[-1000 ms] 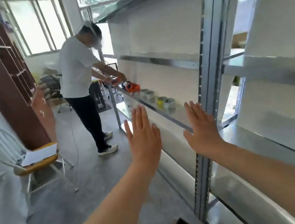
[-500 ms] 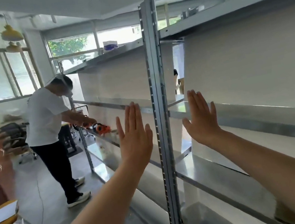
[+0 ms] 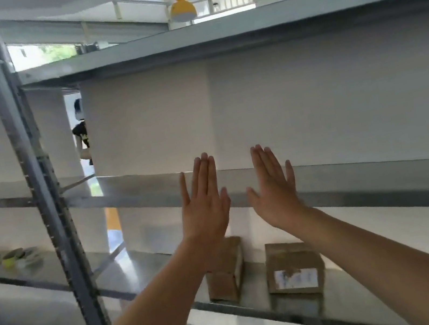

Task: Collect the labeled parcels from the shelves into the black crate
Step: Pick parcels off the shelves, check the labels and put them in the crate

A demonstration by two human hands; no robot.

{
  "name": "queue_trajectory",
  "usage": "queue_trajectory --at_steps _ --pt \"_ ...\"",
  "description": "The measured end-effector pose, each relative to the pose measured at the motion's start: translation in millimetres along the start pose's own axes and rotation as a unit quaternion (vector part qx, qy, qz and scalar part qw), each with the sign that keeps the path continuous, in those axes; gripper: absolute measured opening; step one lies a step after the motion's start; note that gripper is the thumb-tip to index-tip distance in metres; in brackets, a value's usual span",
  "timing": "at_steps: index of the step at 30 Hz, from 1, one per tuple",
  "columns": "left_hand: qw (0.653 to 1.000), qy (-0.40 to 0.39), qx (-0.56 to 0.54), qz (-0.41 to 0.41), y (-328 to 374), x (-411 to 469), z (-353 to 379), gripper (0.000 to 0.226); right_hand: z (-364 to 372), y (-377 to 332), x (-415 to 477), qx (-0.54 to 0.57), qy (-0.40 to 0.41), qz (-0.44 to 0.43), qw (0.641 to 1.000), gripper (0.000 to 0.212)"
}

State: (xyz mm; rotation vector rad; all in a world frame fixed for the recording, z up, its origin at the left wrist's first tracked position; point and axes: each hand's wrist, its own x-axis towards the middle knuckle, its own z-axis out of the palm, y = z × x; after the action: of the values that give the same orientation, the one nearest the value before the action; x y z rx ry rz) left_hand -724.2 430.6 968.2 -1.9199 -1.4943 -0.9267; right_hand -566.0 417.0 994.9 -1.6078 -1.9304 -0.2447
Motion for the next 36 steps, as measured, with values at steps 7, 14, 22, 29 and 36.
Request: queue_trajectory --at_steps 7,14,22,29,36 --pt "0.984 -0.029 -0.131 0.118 187.4 2.6 29.4 0.061 -71.3 144.3 -80.5 -0.071 0.058 0.129 0.987 0.078" --pt "0.932 -0.082 -0.245 0.255 352.3 -42.6 37.2 0.063 -123.4 250.9 -203.4 -0.125 0.069 0.296 0.944 0.078" --pt "0.857 -0.121 -0.345 0.363 474.9 -110.0 47.9 0.061 -154.4 313.4 -329.1 -0.205 0.057 0.475 0.854 0.079" --pt "0.774 -0.218 -0.448 0.391 518.0 -147.9 60.6 0.061 -155.0 328.1 -384.1 -0.246 0.016 0.583 0.774 0.080" --pt "0.723 -0.269 -0.478 0.421 537.5 -183.9 91.4 0.061 -141.6 322.4 -422.6 -0.245 -0.011 0.678 0.693 0.080"
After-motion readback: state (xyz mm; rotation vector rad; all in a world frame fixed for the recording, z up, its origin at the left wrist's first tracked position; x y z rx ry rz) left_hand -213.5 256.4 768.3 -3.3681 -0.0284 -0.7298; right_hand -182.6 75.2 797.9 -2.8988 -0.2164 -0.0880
